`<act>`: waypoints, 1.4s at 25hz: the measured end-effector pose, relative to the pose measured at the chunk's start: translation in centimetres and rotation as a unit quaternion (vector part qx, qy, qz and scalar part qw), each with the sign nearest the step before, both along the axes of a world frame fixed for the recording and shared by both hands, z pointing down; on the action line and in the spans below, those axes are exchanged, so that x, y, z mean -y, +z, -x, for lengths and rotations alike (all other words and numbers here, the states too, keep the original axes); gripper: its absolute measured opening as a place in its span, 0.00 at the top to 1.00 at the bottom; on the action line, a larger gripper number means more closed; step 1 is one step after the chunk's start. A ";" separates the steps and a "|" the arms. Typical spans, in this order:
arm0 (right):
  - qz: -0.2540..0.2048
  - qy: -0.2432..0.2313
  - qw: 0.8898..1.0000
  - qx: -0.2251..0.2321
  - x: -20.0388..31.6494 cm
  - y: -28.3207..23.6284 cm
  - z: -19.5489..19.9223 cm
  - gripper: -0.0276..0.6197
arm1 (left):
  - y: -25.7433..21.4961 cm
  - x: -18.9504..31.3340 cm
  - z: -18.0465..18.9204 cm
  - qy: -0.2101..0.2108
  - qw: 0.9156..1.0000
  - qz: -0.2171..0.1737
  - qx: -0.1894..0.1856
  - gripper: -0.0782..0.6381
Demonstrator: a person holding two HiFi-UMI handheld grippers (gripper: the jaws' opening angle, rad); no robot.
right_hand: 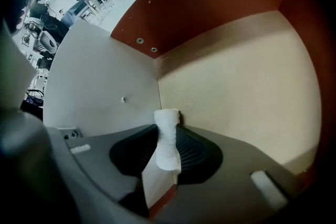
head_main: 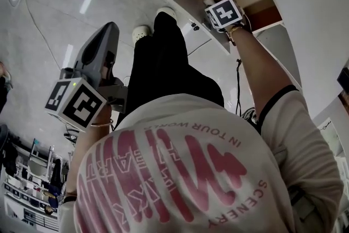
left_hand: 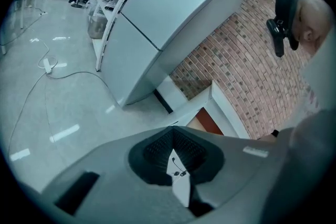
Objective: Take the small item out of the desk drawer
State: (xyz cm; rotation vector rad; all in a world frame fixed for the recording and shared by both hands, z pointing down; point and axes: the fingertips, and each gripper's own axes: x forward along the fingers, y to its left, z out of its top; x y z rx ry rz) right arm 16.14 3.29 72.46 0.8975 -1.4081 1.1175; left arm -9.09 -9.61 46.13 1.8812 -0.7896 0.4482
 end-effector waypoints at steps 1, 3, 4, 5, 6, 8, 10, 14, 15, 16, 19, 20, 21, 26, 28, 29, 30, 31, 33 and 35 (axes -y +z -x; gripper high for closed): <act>-0.003 0.000 1.000 -0.004 0.0 0.0 -0.2 0.76 | 0.0 -0.1 -0.1 0.004 1.000 -0.002 -0.002 0.88; -0.010 0.006 1.000 -0.007 -0.1 0.0 -0.4 0.76 | 0.2 -0.4 -0.2 0.009 1.000 -0.005 -0.003 0.88; -0.012 0.012 1.000 -0.009 -0.3 0.0 -0.5 0.76 | 0.2 -0.6 -0.2 0.012 1.000 -0.007 -0.003 0.88; -0.015 0.017 1.000 -0.011 -0.5 -0.1 -0.6 0.76 | 0.2 -0.7 -0.2 0.015 1.000 -0.008 -0.005 0.88; -0.017 0.023 1.000 -0.013 -0.7 -0.4 -0.7 0.76 | -0.2 -0.9 -0.3 0.017 1.000 -0.011 -0.006 0.88; -0.022 0.036 0.999 -0.017 -1.3 -1.8 -0.8 0.76 | -1.6 -1.3 -0.4 0.024 1.000 -0.016 -0.010 0.88; -0.027 0.048 0.998 -0.019 -2.0 -3.5 -0.9 0.76 | -3.3 -1.6 -0.5 0.030 0.999 -0.022 -0.013 0.88; -0.044 0.059 0.997 -0.027 -2.8 -6.2 -0.7 0.76 | -5.8 -1.9 -0.7 0.040 0.998 -0.041 -0.024 0.88; -0.047 0.059 0.997 -0.029 -3.2 -6.8 -0.6 0.76 | -6.4 -2.1 -0.6 0.043 0.998 -0.045 -0.026 0.88; -0.052 0.057 0.997 -0.032 -3.5 -7.4 -0.4 0.76 | -6.9 -2.3 -0.5 0.044 0.997 -0.048 -0.028 0.88; -0.073 0.059 0.995 -0.037 -3.4 -9.0 -0.2 0.76 | -8.2 -2.8 -0.2 0.045 0.996 -0.062 -0.035 0.88; -0.079 0.061 0.994 -0.038 -3.4 -9.6 -0.2 0.76 | -8.6 -3.0 -0.2 0.045 0.996 -0.066 -0.037 0.88; -0.085 0.064 0.994 -0.041 -3.4 -10.1 -0.2 0.76 | -9.0 -3.2 -0.2 0.045 0.996 -0.071 -0.040 0.88; -0.116 0.087 0.988 -0.045 -3.3 -14.0 0.4 0.76 | -11.5 -4.0 -1.0 0.061 0.992 -0.098 -0.056 0.88; -0.133 0.096 0.985 -0.043 -3.1 -15.6 0.9 0.76 | -12.8 -3.8 -1.5 0.062 0.989 -0.115 -0.065 0.88; -0.141 0.101 0.984 -0.041 -3.1 -16.4 1.1 0.76 | -13.5 -3.8 -1.7 0.061 0.988 -0.122 -0.069 0.88; -0.148 0.104 0.983 -0.039 -3.1 -17.2 1.5 0.76 | -14.2 -3.8 -1.7 0.061 0.987 -0.129 -0.073 0.88; -0.156 0.106 0.981 -0.038 -3.0 -18.0 1.8 0.76 | -14.8 -3.8 -1.8 0.062 0.986 -0.135 -0.076 0.88; -0.173 0.105 0.979 -0.033 -2.8 -19.7 2.5 0.76 | -16.2 -3.9 -2.0 0.065 0.984 -0.146 -0.081 0.88; -0.190 0.112 0.975 -0.027 -2.7 -21.5 3.0 0.76 | -17.5 -4.0 -2.2 0.067 0.982 -0.156 -0.086 0.88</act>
